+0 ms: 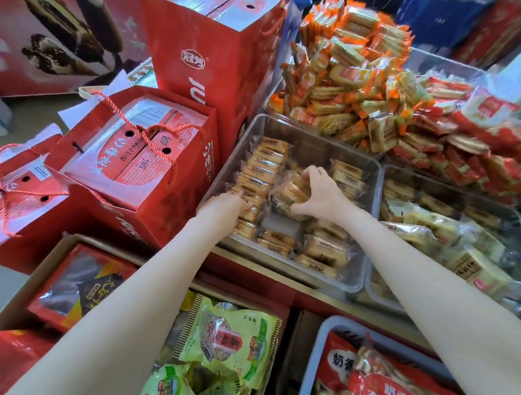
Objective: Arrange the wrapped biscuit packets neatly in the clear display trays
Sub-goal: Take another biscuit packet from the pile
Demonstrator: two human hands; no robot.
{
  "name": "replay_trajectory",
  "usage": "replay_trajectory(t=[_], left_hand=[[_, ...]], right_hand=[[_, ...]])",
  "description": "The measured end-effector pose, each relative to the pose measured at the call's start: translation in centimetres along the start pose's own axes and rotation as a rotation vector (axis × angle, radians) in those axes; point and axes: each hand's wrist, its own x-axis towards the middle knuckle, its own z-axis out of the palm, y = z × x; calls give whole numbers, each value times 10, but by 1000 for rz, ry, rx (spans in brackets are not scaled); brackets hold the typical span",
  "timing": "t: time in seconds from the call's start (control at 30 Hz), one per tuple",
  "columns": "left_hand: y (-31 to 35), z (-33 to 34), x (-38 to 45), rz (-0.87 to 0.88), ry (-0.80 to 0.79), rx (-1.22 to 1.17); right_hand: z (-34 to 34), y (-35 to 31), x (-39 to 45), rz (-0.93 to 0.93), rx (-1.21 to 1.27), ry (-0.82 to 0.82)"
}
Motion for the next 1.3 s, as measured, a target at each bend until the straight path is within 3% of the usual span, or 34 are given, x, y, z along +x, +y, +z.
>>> replay_trajectory(t=[0.1,0.17,0.23,0.3,0.4,0.5,0.67,1.03,1.3], left_hand=[[6,-11,-11,-23,163,-204],[14,-25,-20,-35,328,-547],[30,-45,-34,59,279,-1007],[48,-62,-45,223,152,-1200],[70,-77,-55,380,104,-1144],[83,-84,-60,359,107,-1237],[86,-85,-65,371,84,-1402],[104,-91,-83,548,150,-1301],[95,-86,-84,439,250,-1049]], right_hand=[[-29,-4,-14,12,166,89],[-45,-3,-23,31,288,85],[-58,-1,-38,21,374,35],[-68,0,-53,-33,384,19],[-77,-1,-72,-60,531,74],[-85,1,-90,-45,719,133],[-97,11,-116,-99,1174,60],[-96,22,-135,-239,1127,330],[-91,28,-135,-197,944,337]])
